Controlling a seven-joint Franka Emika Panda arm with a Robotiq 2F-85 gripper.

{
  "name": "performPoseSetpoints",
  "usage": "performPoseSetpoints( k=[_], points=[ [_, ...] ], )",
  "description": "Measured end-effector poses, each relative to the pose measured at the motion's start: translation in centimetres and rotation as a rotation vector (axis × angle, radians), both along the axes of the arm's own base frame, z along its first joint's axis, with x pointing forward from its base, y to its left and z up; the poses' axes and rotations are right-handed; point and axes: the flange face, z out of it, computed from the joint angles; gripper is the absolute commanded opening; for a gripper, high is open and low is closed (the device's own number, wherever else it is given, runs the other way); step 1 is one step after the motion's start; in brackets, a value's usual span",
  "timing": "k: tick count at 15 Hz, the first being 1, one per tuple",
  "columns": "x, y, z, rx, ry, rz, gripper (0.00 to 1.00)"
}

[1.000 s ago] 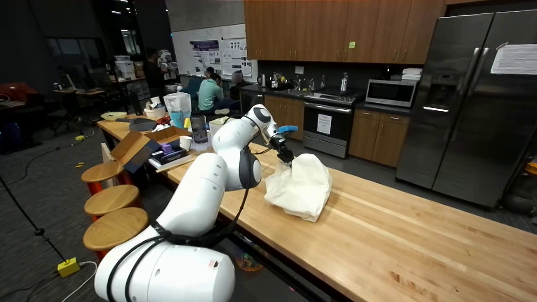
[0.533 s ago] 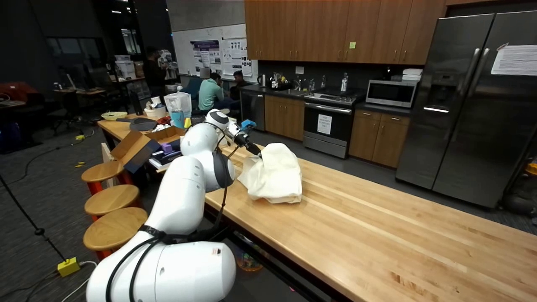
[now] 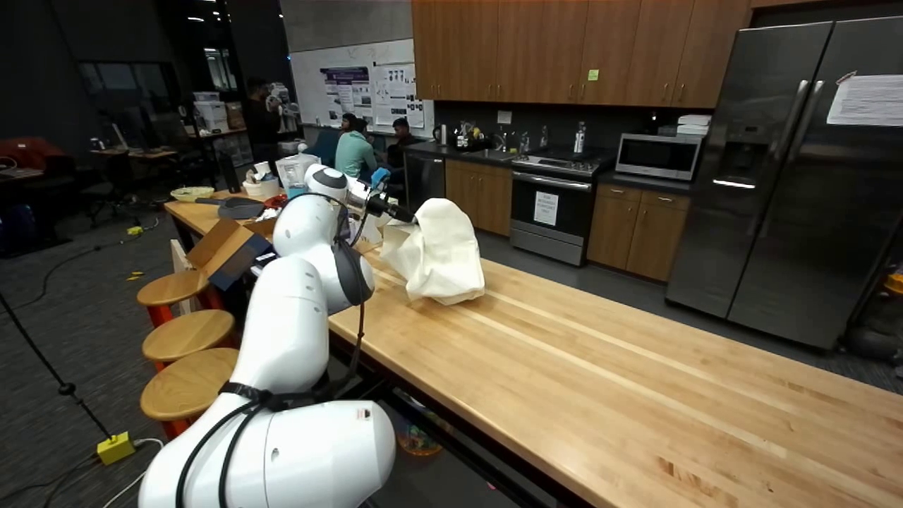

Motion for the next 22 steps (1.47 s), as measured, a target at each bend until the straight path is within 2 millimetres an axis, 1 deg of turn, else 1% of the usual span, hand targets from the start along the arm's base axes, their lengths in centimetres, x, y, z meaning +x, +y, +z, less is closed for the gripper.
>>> performPoseSetpoints(
  k=[2, 3, 4, 6, 9, 12, 15, 19, 22],
  points=[
    [0.7, -1.2, 1.6, 0.02, -0.023, -0.009, 0.01],
    [1.1, -1.7, 2.0, 0.026, -0.03, -0.008, 0.01],
    [1.6, -2.2, 1.9, 0.027, -0.028, -0.005, 0.01],
    [2.4, -3.1, 0.5, 0.015, -0.001, -0.009, 0.01],
    [3.4, -4.5, -2.9, -0.021, 0.061, -0.031, 0.01],
    [4.3, -7.1, -5.6, -0.065, 0.132, -0.091, 0.01],
    [5.2, -10.1, -7.0, -0.084, 0.195, -0.155, 0.01],
    [6.4, -14.7, -7.9, -0.093, 0.227, -0.259, 0.01],
    [6.9, -17.9, -8.9, -0.096, 0.264, -0.339, 0.01]
  ],
)
